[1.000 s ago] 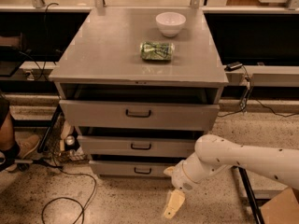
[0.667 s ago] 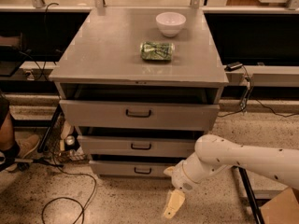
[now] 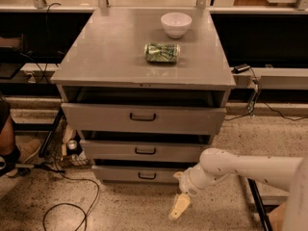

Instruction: Open bottom drawer

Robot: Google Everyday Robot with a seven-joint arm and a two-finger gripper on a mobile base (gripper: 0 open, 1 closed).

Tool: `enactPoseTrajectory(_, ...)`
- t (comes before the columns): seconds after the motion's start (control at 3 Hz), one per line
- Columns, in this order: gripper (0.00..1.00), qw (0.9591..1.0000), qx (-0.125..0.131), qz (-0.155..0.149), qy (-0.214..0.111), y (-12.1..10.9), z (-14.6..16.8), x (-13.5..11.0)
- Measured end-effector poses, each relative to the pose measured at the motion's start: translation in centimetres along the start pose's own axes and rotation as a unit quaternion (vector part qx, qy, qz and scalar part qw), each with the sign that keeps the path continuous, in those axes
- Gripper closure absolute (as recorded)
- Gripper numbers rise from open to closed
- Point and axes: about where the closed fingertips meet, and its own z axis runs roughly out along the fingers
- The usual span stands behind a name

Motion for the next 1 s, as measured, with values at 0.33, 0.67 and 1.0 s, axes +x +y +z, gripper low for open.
enactPoseTrajectory(0.33, 0.0, 0.9999, 0.002, 0.015, -0.008, -3.8, 4.3, 3.6)
enactPoseTrajectory(0.67, 0.0, 0.9993, -0.003, 0.029, -0.024, -7.0, 8.6, 6.4)
enactPoseTrajectory(1.0, 0.0, 0.9988, 0.002, 0.037, -0.031, -8.2, 9.6, 6.9)
